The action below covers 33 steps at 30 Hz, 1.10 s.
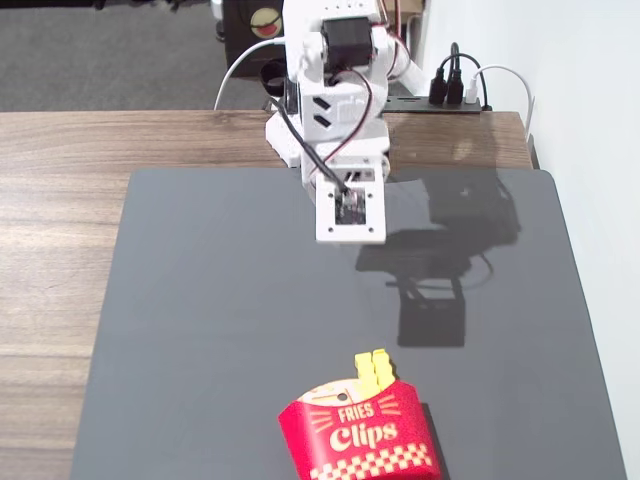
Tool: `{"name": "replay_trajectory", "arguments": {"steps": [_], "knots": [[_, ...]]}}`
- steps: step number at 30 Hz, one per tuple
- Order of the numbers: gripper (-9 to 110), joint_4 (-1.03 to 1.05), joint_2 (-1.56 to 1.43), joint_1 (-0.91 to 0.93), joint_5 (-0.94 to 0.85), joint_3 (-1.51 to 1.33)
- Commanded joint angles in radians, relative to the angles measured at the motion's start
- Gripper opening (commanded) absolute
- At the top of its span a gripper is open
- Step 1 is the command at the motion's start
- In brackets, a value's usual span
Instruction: Grab a fry
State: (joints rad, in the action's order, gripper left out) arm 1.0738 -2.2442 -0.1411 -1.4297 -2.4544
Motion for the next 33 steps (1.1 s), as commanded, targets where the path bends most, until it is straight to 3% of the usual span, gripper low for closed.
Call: {"name": "replay_trajectory", "arguments": {"steps": [1, 23, 33], "knots": [[0, -0.011, 0.086, -0.028, 0.011, 0.126], [0, -0.074, 0.798, -0.137, 0.017, 0.798], [0, -0.071, 0.937, -0.156, 0.012, 0.943]]}}
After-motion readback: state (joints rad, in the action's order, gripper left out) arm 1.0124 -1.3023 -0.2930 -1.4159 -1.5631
